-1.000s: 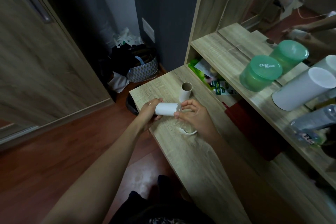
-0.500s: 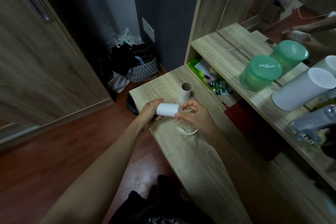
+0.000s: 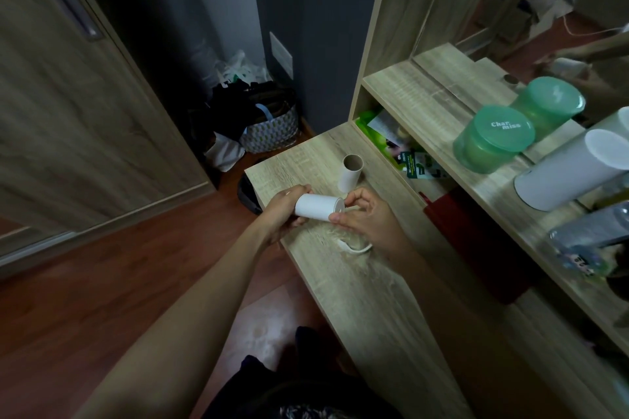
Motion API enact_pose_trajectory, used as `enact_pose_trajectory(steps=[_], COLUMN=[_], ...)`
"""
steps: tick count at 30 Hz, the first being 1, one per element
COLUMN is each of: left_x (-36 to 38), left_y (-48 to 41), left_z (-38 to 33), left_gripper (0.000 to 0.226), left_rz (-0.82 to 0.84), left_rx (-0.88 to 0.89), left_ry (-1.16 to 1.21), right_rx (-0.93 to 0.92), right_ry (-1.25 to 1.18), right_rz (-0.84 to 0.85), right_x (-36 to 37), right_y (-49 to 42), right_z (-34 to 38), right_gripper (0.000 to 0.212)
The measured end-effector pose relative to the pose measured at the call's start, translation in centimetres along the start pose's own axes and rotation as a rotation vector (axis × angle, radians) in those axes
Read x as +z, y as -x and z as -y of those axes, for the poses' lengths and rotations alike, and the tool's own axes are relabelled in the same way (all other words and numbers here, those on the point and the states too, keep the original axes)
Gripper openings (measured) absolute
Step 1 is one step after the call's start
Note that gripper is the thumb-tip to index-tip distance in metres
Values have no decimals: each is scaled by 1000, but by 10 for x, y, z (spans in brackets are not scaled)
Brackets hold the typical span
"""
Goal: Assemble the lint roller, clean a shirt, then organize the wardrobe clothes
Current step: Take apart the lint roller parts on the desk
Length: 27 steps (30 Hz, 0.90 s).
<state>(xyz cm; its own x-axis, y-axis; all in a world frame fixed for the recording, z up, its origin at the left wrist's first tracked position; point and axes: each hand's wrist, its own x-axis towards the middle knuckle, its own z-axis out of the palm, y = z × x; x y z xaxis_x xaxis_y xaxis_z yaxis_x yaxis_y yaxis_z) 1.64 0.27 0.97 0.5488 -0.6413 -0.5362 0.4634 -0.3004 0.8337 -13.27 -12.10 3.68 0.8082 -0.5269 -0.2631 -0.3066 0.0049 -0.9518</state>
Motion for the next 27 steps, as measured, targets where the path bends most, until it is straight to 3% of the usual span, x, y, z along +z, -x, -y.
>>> enact_pose_trajectory(steps=[17,27], left_x=[-9,-16], left_y=[-11,-20], left_z=[1,13], left_gripper=[22,16], left_rz=[-98,-348], left_rx=[25,81], left_ry=[-42,-33], right_rx=[96,142], right_ry=[-112,-120], right_rz=[39,-169], right_x=[5,3], right_y=[-15,-23], right_z=[-13,-23], right_gripper=[38,23])
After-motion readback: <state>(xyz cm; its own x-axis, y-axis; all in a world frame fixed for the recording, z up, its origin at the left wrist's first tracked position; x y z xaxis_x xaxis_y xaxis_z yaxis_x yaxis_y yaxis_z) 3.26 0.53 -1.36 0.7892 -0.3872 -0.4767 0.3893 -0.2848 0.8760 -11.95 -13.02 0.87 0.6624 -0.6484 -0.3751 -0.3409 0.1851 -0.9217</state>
